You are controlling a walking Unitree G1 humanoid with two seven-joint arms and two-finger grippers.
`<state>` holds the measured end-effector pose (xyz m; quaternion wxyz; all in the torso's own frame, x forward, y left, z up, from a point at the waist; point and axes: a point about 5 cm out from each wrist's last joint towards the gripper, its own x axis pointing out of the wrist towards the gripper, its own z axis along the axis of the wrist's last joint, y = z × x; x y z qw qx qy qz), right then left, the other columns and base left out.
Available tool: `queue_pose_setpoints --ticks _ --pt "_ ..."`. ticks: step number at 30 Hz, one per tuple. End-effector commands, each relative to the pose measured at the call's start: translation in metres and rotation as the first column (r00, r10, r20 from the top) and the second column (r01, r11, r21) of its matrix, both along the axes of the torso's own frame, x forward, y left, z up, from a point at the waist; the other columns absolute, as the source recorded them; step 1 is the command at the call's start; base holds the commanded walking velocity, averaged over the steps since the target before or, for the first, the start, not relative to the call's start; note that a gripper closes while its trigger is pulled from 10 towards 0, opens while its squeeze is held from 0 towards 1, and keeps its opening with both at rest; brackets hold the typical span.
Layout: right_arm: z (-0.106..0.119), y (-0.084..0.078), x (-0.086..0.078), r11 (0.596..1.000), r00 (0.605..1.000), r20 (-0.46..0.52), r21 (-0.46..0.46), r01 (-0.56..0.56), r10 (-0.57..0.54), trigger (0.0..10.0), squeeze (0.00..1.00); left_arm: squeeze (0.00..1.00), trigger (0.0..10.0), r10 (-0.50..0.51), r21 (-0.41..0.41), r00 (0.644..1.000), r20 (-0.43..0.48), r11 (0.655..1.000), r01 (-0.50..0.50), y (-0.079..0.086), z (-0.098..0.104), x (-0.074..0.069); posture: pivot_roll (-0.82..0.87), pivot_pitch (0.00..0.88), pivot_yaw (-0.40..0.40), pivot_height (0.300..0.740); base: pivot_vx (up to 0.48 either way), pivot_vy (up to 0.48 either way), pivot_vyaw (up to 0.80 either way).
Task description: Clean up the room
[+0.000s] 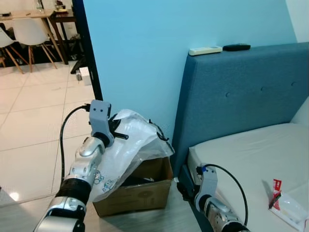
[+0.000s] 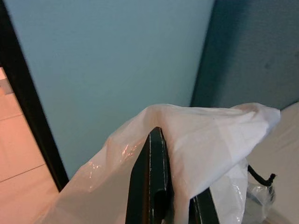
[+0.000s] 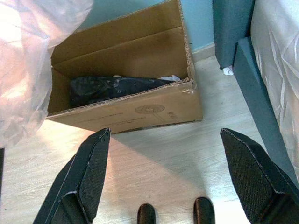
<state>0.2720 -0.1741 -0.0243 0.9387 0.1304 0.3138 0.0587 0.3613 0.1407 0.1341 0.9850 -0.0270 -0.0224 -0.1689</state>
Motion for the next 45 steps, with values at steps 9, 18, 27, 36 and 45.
queue_pose_setpoints --ticks 9,18,27,36,45 --pt "-0.005 -0.001 -0.006 1.0 1.0 -0.025 -0.004 0.016 -0.016 10.0 0.0 0.0 10.0 -0.057 0.024 0.998 0.005 0.998 0.057 -0.012 -0.003 0.004 -0.07 0.015 0.003 0.74 0.46 0.0 0.0" --pt "-0.005 0.0 -0.006 1.0 1.0 -0.027 -0.006 0.014 -0.015 10.0 0.0 0.0 10.0 -0.07 0.024 0.997 0.011 0.997 0.07 -0.016 -0.005 0.003 -0.07 0.008 0.003 0.74 0.48 0.0 0.0" --pt "-0.009 0.002 -0.009 0.999 0.998 -0.06 -0.044 -0.019 0.016 10.0 0.0 0.0 10.0 -0.158 0.134 0.987 -0.02 0.978 0.159 -0.033 -0.024 -0.007 -0.07 0.013 0.003 0.74 0.219 0.0 0.0" --pt "-0.022 0.001 -0.025 0.988 0.983 -0.172 -0.126 -0.089 0.067 10.0 0.0 0.0 10.0 -0.021 0.361 0.96 -0.279 0.924 0.125 -0.01 -0.083 -0.025 -0.07 0.02 0.006 0.74 0.0 0.0 0.0" --pt "-0.027 -0.003 -0.031 0.98 0.976 -0.208 -0.167 -0.106 0.07 10.0 0.0 0.0 10.0 0.137 0.472 0.925 -0.355 0.88 0.05 0.019 -0.106 -0.038 -0.07 0.033 0.005 0.74 0.0 0.0 0.0"
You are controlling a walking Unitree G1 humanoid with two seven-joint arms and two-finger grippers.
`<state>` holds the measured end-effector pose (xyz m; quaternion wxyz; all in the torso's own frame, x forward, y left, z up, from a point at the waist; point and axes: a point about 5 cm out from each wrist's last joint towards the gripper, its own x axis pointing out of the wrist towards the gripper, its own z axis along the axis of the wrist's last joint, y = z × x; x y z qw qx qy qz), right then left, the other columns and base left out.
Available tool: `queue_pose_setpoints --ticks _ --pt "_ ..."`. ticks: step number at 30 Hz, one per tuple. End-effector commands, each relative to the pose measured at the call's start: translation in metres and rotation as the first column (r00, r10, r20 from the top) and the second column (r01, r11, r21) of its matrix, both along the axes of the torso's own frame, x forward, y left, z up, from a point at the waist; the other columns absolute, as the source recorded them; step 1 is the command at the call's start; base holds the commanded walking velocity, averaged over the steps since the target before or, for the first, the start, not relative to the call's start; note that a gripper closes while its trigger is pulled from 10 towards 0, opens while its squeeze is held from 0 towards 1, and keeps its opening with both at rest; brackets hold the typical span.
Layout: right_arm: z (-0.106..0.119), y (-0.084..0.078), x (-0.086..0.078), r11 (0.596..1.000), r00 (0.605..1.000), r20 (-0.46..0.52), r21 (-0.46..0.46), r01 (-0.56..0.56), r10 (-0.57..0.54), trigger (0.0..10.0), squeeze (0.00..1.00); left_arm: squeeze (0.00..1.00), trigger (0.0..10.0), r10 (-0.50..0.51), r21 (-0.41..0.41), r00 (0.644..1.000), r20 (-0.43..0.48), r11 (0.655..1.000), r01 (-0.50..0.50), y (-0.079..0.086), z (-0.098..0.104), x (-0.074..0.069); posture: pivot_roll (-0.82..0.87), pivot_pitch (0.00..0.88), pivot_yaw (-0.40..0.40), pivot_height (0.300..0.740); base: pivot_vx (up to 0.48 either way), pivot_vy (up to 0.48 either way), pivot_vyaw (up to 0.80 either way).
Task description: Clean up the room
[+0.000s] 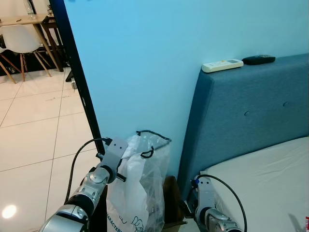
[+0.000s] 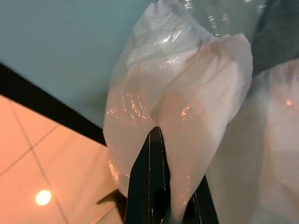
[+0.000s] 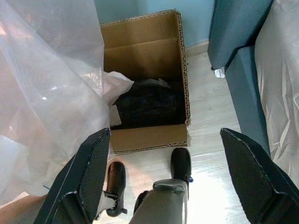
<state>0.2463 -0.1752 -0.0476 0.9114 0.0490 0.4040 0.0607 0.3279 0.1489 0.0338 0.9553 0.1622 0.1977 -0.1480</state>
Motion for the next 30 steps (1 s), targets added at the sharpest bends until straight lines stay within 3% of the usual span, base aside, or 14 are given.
queue_pose_setpoints --ticks 1,12,13,23,28,29,30 --pt "-0.004 -0.002 -0.006 0.999 1.0 -0.029 -0.031 -0.01 0.009 10.0 0.0 0.0 10.0 0.009 0.056 1.0 -0.002 0.998 -0.009 0.011 -0.005 -0.004 -0.07 0.034 0.005 0.74 0.0 0.0 0.0" --pt "-0.006 -0.003 -0.008 0.999 0.999 -0.04 -0.049 -0.019 0.017 10.0 0.0 0.0 10.0 -0.044 0.106 0.997 -0.061 0.993 0.051 0.01 -0.019 -0.016 -0.07 0.044 0.008 0.74 0.0 0.0 0.0" --pt "-0.005 -0.003 -0.008 0.999 0.999 -0.035 -0.046 -0.013 0.011 10.0 0.0 1.0 10.0 -0.056 0.113 0.995 -0.079 0.991 0.065 0.008 -0.024 -0.02 -0.07 0.047 0.007 0.74 0.0 0.0 0.0" --pt "-0.003 -0.003 -0.004 0.999 1.0 -0.012 -0.032 0.0 0.0 10.0 0.0 1.0 10.0 -0.057 0.144 0.994 -0.095 0.987 0.07 0.009 -0.029 -0.024 -0.07 0.045 0.004 0.74 0.0 0.0 0.0" --pt "-0.001 -0.003 -0.002 0.999 1.0 -0.003 -0.032 -0.002 0.002 10.0 0.0 1.0 10.0 -0.059 0.215 0.995 -0.083 0.974 0.076 0.017 -0.027 -0.022 -0.08 0.041 0.001 0.74 0.0 0.0 0.0" --pt "0.0 -0.004 0.0 0.999 1.0 0.001 -0.034 -0.001 0.001 10.0 0.0 0.87 10.0 -0.085 0.262 0.994 -0.071 0.96 0.101 0.026 -0.02 -0.017 -0.08 0.039 0.0 0.74 0.0 0.0 0.0" --pt "0.001 -0.005 0.001 0.999 1.0 0.004 -0.035 -0.001 0.001 10.0 0.0 0.87 10.0 -0.104 0.292 0.992 -0.065 0.949 0.119 0.032 -0.016 -0.014 -0.08 0.039 0.0 0.74 0.0 0.0 0.0"
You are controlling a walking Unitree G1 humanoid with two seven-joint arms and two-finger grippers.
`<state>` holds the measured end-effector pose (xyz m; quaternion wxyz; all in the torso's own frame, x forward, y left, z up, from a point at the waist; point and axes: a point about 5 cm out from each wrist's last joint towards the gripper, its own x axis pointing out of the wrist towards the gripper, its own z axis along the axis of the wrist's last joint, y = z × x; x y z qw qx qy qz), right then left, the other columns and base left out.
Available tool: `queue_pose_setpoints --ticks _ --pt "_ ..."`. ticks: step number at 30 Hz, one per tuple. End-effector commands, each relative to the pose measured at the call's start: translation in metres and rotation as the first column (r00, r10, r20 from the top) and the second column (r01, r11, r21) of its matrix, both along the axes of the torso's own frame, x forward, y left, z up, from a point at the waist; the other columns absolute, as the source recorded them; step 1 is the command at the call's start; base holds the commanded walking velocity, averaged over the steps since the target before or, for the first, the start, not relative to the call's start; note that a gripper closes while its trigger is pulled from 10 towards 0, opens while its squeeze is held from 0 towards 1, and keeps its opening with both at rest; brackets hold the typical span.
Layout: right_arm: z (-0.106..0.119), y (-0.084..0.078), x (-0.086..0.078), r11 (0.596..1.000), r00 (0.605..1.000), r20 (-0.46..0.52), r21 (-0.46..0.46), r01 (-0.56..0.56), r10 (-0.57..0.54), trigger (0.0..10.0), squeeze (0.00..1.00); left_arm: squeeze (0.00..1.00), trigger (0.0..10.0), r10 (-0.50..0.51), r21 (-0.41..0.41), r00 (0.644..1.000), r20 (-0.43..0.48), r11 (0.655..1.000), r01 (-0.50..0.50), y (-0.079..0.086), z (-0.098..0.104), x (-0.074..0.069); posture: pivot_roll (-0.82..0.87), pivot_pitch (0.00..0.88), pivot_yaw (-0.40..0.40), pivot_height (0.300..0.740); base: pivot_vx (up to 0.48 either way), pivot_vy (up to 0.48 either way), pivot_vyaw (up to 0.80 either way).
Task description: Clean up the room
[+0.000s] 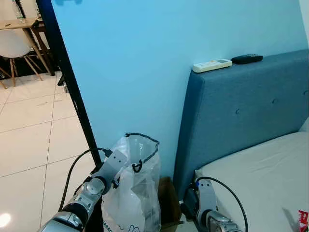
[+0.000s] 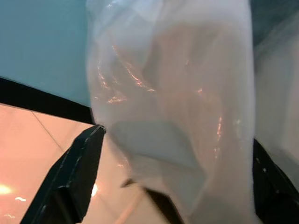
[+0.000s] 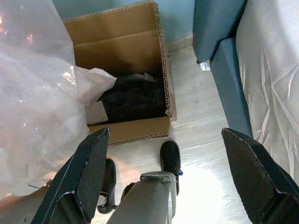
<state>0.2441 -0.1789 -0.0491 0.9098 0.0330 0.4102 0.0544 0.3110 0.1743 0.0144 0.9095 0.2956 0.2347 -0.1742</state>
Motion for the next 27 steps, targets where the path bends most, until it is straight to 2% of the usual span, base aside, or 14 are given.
queue_pose_setpoints --ticks 1,2,4,8,13,15,20,21,22,23,24,25,26,27 --pt "0.003 -0.002 0.003 1.0 1.0 0.017 -0.003 0.002 -0.002 10.0 0.0 0.0 10.0 -0.045 0.071 0.999 0.019 0.996 0.044 0.015 0.011 0.007 -0.07 0.038 -0.001 0.74 0.0 0.0 0.0" --pt "0.003 -0.002 0.003 1.0 1.0 0.017 -0.003 0.002 -0.002 10.0 0.0 0.0 10.0 -0.045 0.071 0.999 0.019 0.996 0.044 0.015 0.011 0.007 -0.07 0.038 -0.001 0.74 0.0 0.0 0.0" --pt "0.003 -0.002 0.004 1.0 1.0 0.017 -0.005 0.004 -0.004 10.0 0.0 0.0 10.0 -0.095 0.141 0.995 0.02 0.986 0.091 0.029 0.021 0.011 -0.07 0.038 -0.002 0.74 0.0 0.0 0.0" --pt "0.003 -0.003 0.004 1.0 1.0 0.017 -0.005 0.005 -0.005 10.0 0.0 0.0 10.0 -0.114 0.151 0.993 0.0 0.982 0.113 0.039 0.027 0.012 -0.07 0.038 -0.004 0.74 0.0 0.0 0.0" --pt "0.003 -0.004 0.004 1.0 1.0 0.018 -0.007 0.008 -0.008 10.0 0.0 0.0 10.0 -0.202 0.071 0.978 -0.06 0.976 0.206 0.05 0.04 0.012 -0.06 0.037 -0.01 0.74 0.0 0.0 0.0" --pt "0.005 -0.004 0.006 1.0 1.0 0.023 -0.01 0.01 -0.009 10.0 0.0 0.0 10.0 -0.342 0.044 0.927 -0.155 0.935 0.352 0.058 0.052 0.003 -0.05 0.026 -0.015 0.74 0.0 0.0 0.0" --pt "0.006 -0.005 0.008 1.0 1.0 0.029 -0.016 0.011 -0.01 10.0 0.0 0.0 10.0 -0.412 0.062 0.878 -0.244 0.897 0.438 0.065 0.057 -0.009 -0.06 0.021 -0.02 0.74 0.0 0.0 0.0" --pt "0.008 -0.007 0.01 1.0 0.999 0.037 -0.019 0.02 -0.019 10.0 0.0 0.0 10.0 -0.46 -0.019 0.868 -0.185 0.885 0.465 0.054 0.067 -0.011 -0.05 0.016 -0.024 0.74 0.0 0.0 0.0" --pt "0.008 -0.007 0.01 1.0 0.999 0.037 -0.019 0.02 -0.019 10.0 0.0 0.0 10.0 -0.46 -0.019 0.868 -0.185 0.885 0.465 0.054 0.067 -0.011 -0.05 0.016 -0.024 0.74 0.0 0.0 0.0" --pt "0.009 -0.011 0.011 0.999 0.998 0.046 -0.023 0.034 -0.033 10.0 0.0 0.0 10.0 -0.529 -0.148 0.846 -0.066 0.844 0.516 0.034 0.082 -0.013 -0.05 0.013 -0.026 0.74 0.0 0.0 0.0" --pt "0.009 -0.011 0.011 0.999 0.998 0.046 -0.023 0.034 -0.033 10.0 0.0 0.0 10.0 -0.529 -0.148 0.846 -0.066 0.844 0.516 0.034 0.082 -0.013 -0.05 0.013 -0.026 0.74 0.0 0.0 0.0" --pt "0.011 -0.014 0.012 0.998 0.997 0.056 -0.027 0.052 -0.051 10.0 0.0 0.0 10.0 -0.576 -0.266 0.814 0.074 0.775 0.573 0.012 0.098 -0.016 -0.05 0.011 -0.026 0.74 0.0 0.0 0.0" --pt "0.011 -0.014 0.012 0.998 0.997 0.056 -0.027 0.052 -0.051 10.0 0.0 0.0 10.0 -0.576 -0.266 0.814 0.074 0.775 0.573 0.012 0.098 -0.016 -0.05 0.011 -0.026 0.74 0.0 0.0 0.0" --pt "0.014 -0.018 0.015 0.996 0.994 0.074 -0.027 0.087 -0.085 10.0 0.0 0.0 10.0 -0.58 -0.4 0.788 0.204 0.685 0.608 -0.014 0.106 -0.021 -0.05 0.004 -0.024 0.74 0.0 0.0 0.0"
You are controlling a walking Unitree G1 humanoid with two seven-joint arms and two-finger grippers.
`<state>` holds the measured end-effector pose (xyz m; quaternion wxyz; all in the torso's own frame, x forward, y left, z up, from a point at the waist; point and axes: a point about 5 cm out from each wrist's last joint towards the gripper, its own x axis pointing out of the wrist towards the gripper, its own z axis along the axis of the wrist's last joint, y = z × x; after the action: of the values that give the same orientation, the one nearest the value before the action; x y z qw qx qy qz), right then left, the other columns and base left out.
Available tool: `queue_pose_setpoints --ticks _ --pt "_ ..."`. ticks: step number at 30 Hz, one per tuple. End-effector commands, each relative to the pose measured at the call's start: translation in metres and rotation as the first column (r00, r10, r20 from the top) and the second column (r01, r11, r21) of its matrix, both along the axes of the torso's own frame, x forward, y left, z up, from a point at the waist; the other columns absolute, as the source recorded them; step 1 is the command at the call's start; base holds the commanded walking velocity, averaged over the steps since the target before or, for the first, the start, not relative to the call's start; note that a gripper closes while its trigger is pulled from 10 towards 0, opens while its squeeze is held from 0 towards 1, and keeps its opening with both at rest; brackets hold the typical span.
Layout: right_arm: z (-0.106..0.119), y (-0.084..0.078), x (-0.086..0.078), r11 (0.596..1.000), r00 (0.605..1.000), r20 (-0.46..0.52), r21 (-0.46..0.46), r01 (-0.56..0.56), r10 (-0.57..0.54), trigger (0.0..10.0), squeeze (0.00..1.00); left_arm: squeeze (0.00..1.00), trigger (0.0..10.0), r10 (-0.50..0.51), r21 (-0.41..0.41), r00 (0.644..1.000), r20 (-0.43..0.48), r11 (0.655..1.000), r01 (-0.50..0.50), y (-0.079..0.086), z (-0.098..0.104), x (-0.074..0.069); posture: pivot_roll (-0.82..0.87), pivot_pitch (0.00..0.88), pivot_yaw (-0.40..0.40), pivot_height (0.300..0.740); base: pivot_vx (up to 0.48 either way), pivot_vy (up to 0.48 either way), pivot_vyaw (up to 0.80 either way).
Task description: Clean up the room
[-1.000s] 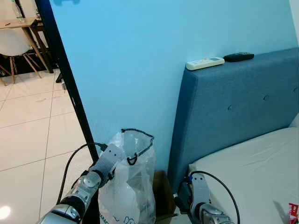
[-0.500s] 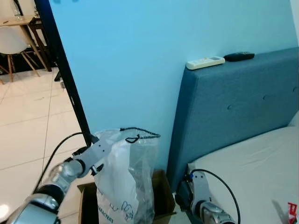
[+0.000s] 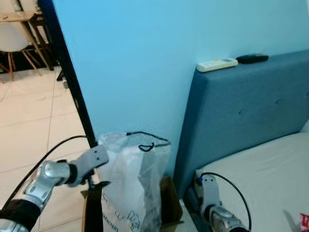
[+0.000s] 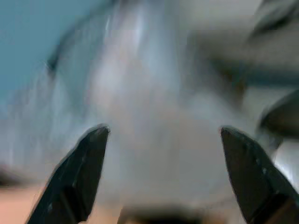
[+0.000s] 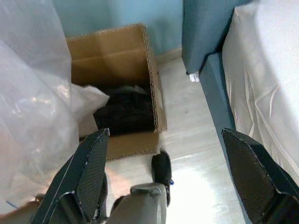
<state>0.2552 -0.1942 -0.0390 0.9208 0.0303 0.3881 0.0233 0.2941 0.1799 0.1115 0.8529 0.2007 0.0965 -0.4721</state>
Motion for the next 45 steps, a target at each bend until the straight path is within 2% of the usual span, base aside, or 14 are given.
queue_pose_setpoints --ticks 1,2,3,4,5,6,9,10,13,15,20,23,29,45 --pt "0.004 -0.003 0.004 1.0 0.999 0.026 -0.001 0.028 -0.028 10.0 0.0 0.0 10.0 -0.052 -0.143 0.999 0.015 0.988 0.054 -0.02 0.009 -0.004 -0.05 0.004 -0.024 0.74 0.0 0.0 0.0" --pt "0.006 -0.007 0.007 0.998 0.998 0.04 -0.003 0.057 -0.057 10.0 0.0 0.0 10.0 -0.065 -0.268 0.998 0.019 0.961 0.068 -0.038 0.01 -0.007 -0.05 0.004 -0.022 0.74 0.0 0.0 0.0" --pt "0.006 -0.007 0.007 0.998 0.998 0.04 -0.003 0.057 -0.057 10.0 0.0 0.0 10.0 -0.065 -0.268 0.998 0.019 0.961 0.068 -0.038 0.01 -0.007 -0.05 0.004 -0.022 0.74 0.0 0.0 0.0" --pt "0.01 -0.01 0.01 0.996 0.994 0.061 -0.006 0.092 -0.091 10.0 0.0 0.0 10.0 -0.047 -0.369 0.999 -0.013 0.929 0.039 -0.055 0.003 -0.009 -0.06 0.0 -0.022 0.74 0.0 0.0 0.0" --pt "0.01 -0.01 0.01 0.996 0.994 0.061 -0.006 0.092 -0.091 10.0 0.0 0.0 10.0 -0.047 -0.369 0.999 -0.013 0.929 0.039 -0.055 0.003 -0.009 -0.06 0.0 -0.022 0.74 0.0 0.0 0.0" --pt "0.012 -0.014 0.013 0.993 0.99 0.077 -0.007 0.122 -0.121 10.0 0.0 0.0 10.0 -0.015 -0.423 0.998 -0.061 0.906 -0.013 -0.067 -0.009 -0.009 -0.06 0.0 -0.025 0.74 0.0 0.0 0.0" --pt "0.014 -0.016 0.014 0.99 0.987 0.086 -0.007 0.138 -0.137 10.0 0.0 0.0 10.0 0.006 -0.443 0.996 -0.093 0.895 -0.047 -0.074 -0.018 -0.01 -0.06 0.0 -0.025 0.74 0.0 0.0 0.0" --pt "0.017 -0.021 0.016 0.986 0.982 0.099 -0.021 0.163 -0.16 10.0 0.0 0.0 10.0 0.031 -0.49 0.983 -0.181 0.863 -0.118 -0.08 -0.033 -0.013 -0.06 0.0 -0.029 0.74 0.0 0.0 0.0" --pt "0.018 -0.022 0.017 0.985 0.981 0.103 -0.027 0.169 -0.166 10.0 0.0 0.0 10.0 0.03 -0.506 0.979 -0.202 0.852 -0.131 -0.08 -0.036 -0.015 -0.06 0.0 -0.029 0.74 0.0 0.0 0.0" --pt "0.019 -0.027 0.017 0.981 0.977 0.103 -0.044 0.19 -0.185 10.0 0.0 0.0 10.0 -0.008 -0.558 0.973 -0.232 0.82 -0.127 -0.083 -0.033 -0.021 -0.05 0.0 -0.03 0.74 0.0 0.0 0.0" --pt "0.019 -0.032 0.016 0.973 0.971 0.101 -0.066 0.222 -0.215 10.0 0.0 0.0 10.0 -0.038 -0.616 0.965 -0.258 0.777 -0.134 -0.083 -0.029 -0.029 -0.06 0.0 -0.027 0.74 0.0 0.0 0.0" --pt "0.019 -0.035 0.015 0.967 0.967 0.103 -0.077 0.243 -0.235 10.0 0.0 0.0 10.0 -0.021 -0.624 0.961 -0.274 0.764 -0.162 -0.079 -0.032 -0.031 -0.06 0.0 -0.026 0.74 0.0 0.0 0.0" --pt "0.018 -0.044 0.011 0.954 0.957 0.096 -0.104 0.282 -0.273 10.0 0.0 0.0 10.0 0.003 -0.581 0.946 -0.324 0.789 -0.201 -0.074 -0.051 -0.037 -0.05 0.0 -0.027 0.74 0.0 -0.226 0.0" --pt "0.019 -0.059 0.007 0.935 0.946 0.084 -0.151 0.322 -0.312 10.0 0.0 0.0 10.0 -0.006 -0.557 0.93 -0.366 0.802 -0.214 -0.069 -0.057 -0.044 -0.06 0.005 -0.031 0.74 0.0 -0.395 -0.05"
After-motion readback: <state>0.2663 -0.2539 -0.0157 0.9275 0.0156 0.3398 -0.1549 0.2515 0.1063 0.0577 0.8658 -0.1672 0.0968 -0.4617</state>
